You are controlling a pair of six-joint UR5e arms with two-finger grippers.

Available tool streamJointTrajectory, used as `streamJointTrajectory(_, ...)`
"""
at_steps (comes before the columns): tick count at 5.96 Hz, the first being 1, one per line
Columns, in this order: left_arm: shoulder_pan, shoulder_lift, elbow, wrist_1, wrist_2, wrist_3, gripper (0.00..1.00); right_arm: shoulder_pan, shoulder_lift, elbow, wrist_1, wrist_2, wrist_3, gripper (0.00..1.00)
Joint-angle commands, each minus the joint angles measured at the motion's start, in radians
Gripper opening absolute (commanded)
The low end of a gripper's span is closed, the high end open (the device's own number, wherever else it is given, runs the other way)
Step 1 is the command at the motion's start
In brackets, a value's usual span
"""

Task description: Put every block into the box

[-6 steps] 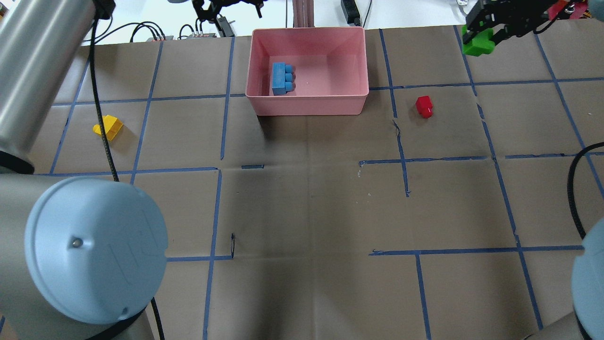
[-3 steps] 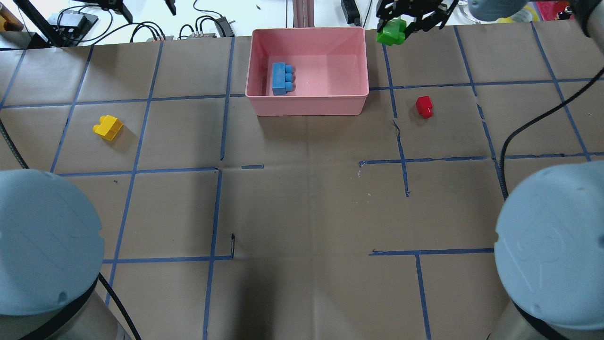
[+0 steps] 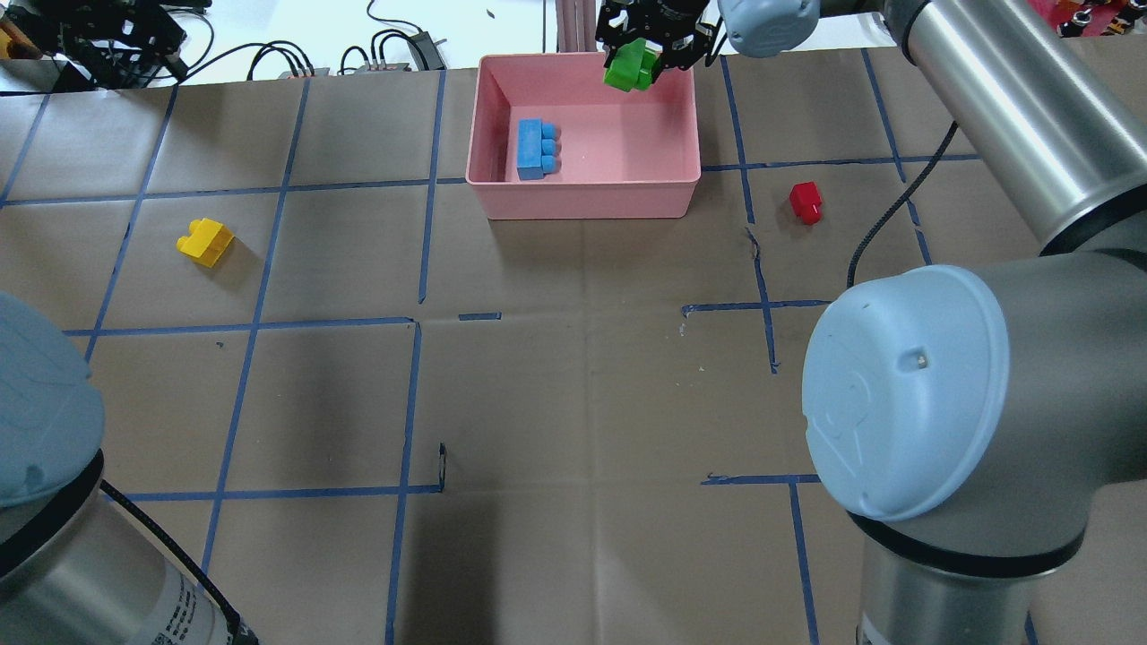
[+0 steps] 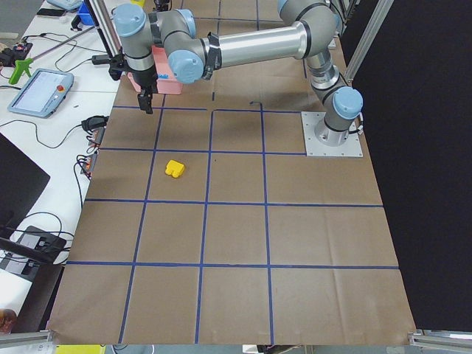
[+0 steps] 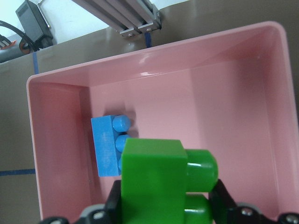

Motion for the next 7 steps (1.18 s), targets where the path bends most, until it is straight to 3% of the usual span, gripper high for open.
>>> streamJointTrajectory(1,0.073,-0.015,-0.041,0.007,0.011,0.349,1.0,0.035,0.033,-0.026,-0.014,0.004,0.071,0.15)
streamJointTrajectory(2,0.073,-0.013,-0.107,0.078,0.014,0.439,1.0,0.037,0.036,-0.031,-0.014,-0.004,0.067,0.99)
streamJointTrajectory(4,0.076,-0.016,-0.219,0.206,0.014,0.543,1.0,0.034,0.027,-0.033,-0.008,-0.019,0.053,0.99)
streamJointTrajectory(6,0.104,-0.016,-0.367,0.342,0.011,0.561,1.0,-0.047,-0.007,-0.03,0.026,-0.283,-0.255,0.99)
streamJointTrajectory(7,0.104,-0.016,-0.455,0.46,0.009,0.554,1.0,-0.095,-0.048,-0.022,0.105,-0.301,-0.401,0.99)
